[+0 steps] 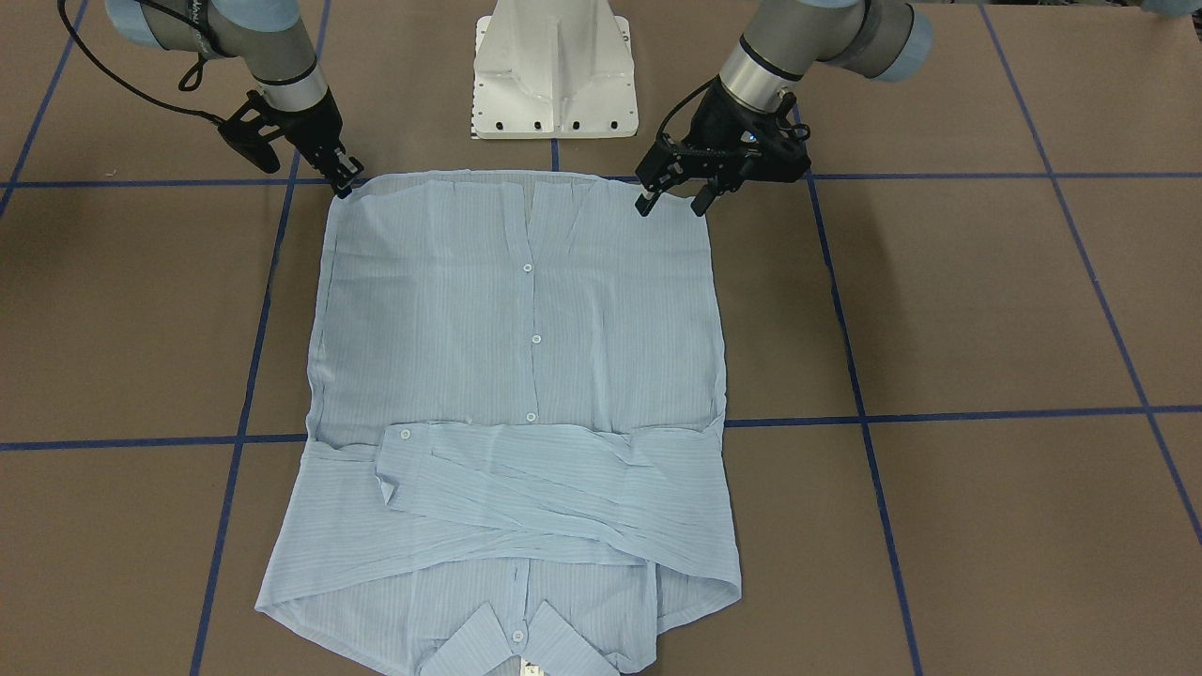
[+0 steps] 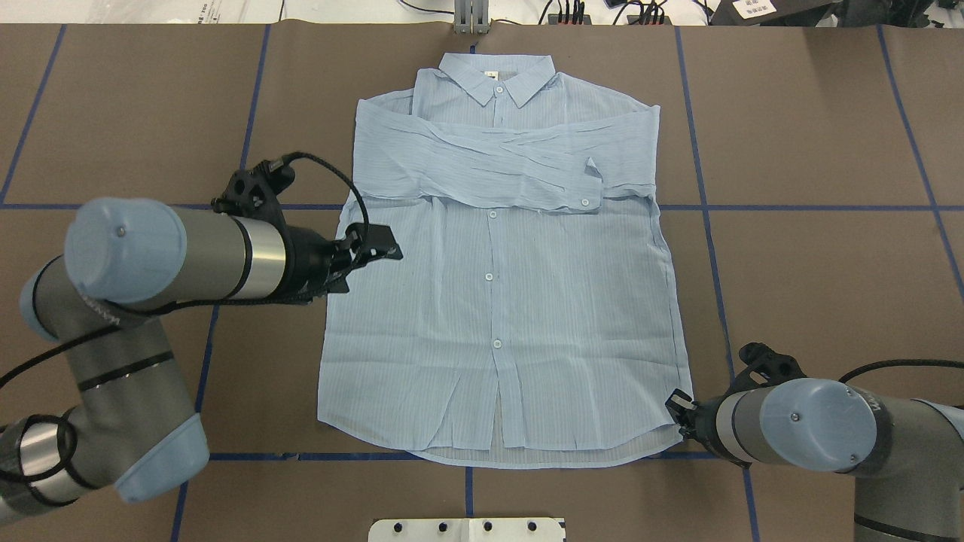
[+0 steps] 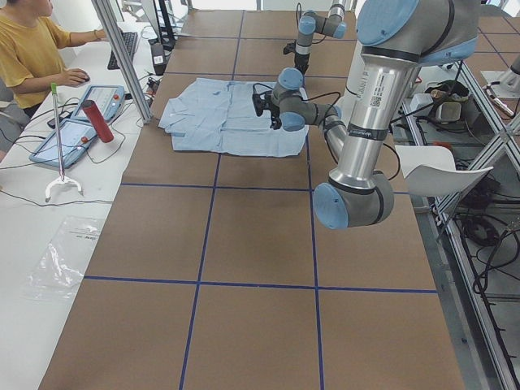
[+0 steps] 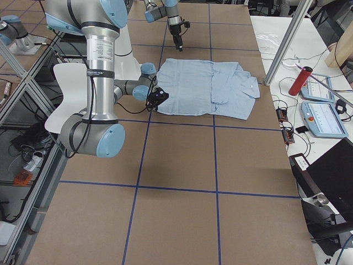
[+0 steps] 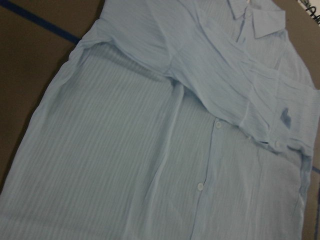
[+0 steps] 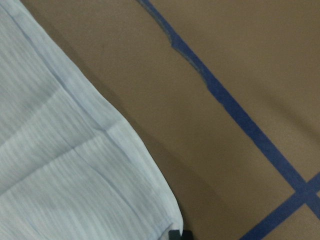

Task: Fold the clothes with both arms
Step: 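Grasp the hem corners nearest the robot with both grippers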

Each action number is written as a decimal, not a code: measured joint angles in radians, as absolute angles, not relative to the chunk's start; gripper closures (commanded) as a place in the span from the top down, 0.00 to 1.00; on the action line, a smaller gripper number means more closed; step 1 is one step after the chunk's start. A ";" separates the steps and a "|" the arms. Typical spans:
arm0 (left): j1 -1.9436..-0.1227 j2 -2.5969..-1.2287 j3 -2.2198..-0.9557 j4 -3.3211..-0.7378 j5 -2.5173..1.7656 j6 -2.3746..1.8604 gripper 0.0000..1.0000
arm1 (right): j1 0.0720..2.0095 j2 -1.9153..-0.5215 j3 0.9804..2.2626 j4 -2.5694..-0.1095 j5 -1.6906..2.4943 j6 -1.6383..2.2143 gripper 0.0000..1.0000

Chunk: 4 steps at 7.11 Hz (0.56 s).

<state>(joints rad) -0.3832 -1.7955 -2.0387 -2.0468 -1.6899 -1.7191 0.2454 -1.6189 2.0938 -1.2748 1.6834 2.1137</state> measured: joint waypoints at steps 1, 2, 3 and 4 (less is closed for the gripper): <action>-0.323 -1.742 -2.067 -2.011 -1.651 -1.735 0.98 | 0.245 -1.619 2.097 -1.275 1.684 2.114 0.00; -0.282 -1.720 -2.079 -1.963 -1.634 -1.762 0.94 | 0.245 -1.620 2.098 -1.275 1.683 2.114 0.00; -0.252 -1.713 -2.080 -1.932 -1.627 -1.781 0.89 | 0.246 -1.621 2.098 -1.275 1.683 2.113 0.00; -0.231 -1.711 -2.076 -1.909 -1.624 -1.789 0.83 | 0.246 -1.622 2.098 -1.275 1.682 2.112 0.00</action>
